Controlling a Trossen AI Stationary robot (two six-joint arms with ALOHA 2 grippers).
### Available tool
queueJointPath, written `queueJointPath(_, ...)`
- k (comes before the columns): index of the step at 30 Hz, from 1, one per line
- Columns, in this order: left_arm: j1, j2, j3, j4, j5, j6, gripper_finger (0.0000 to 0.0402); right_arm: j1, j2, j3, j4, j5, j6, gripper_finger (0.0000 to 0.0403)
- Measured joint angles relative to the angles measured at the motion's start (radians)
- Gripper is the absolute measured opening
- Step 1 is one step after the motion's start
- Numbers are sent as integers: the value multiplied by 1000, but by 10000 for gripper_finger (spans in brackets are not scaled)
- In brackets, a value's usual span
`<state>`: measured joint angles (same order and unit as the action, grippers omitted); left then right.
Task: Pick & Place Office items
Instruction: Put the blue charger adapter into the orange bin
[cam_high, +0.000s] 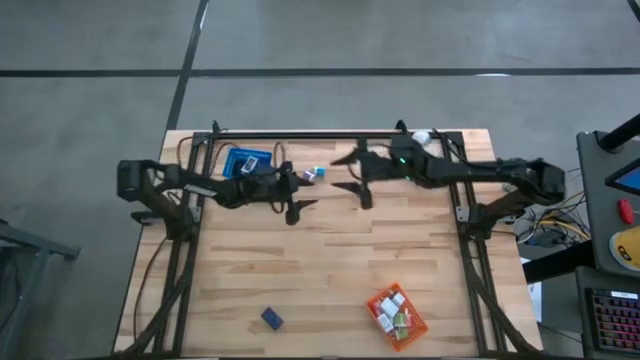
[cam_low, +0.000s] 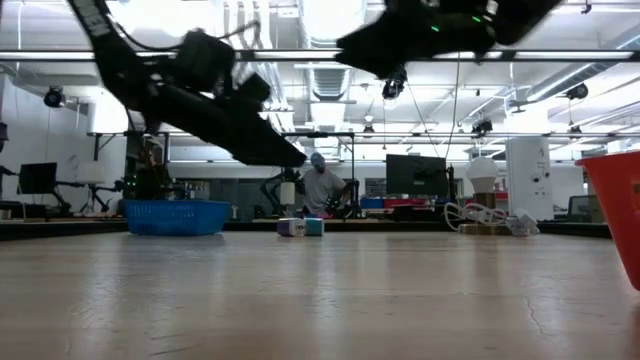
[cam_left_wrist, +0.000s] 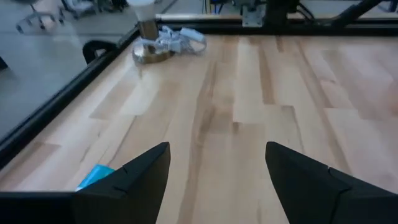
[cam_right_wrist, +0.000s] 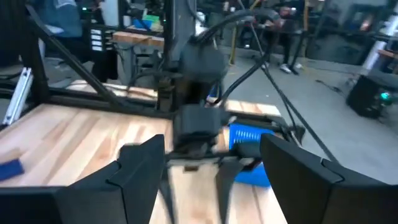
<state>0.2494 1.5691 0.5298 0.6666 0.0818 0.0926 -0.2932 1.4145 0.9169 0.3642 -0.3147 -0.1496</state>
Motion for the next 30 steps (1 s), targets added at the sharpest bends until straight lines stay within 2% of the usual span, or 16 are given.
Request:
queueJointPath(3,32,72,82,-74,32,-4,268,24,-78,-160,120,76,4,258)
queueJointPath(6,62,132,189,-253,35,21,268,48,-156,-263,149,126,-6,258)
queueJointPath(12,94,219,403,-563,7,132,268,65,-280,-395,142,136,-7,258)
queueJointPath(17,121,248,534,-733,-61,244,268,74,-305,-462,156,135,-15,258)
queueJointPath(19,142,257,579,-799,-64,270,268,78,-305,-490,169,135,-26,258)
queueJointPath(26,207,309,689,-986,-60,344,268,84,-300,-606,389,135,-40,258)
queueJointPath(30,210,358,742,-1045,-46,378,268,84,-300,-637,429,138,-47,258)
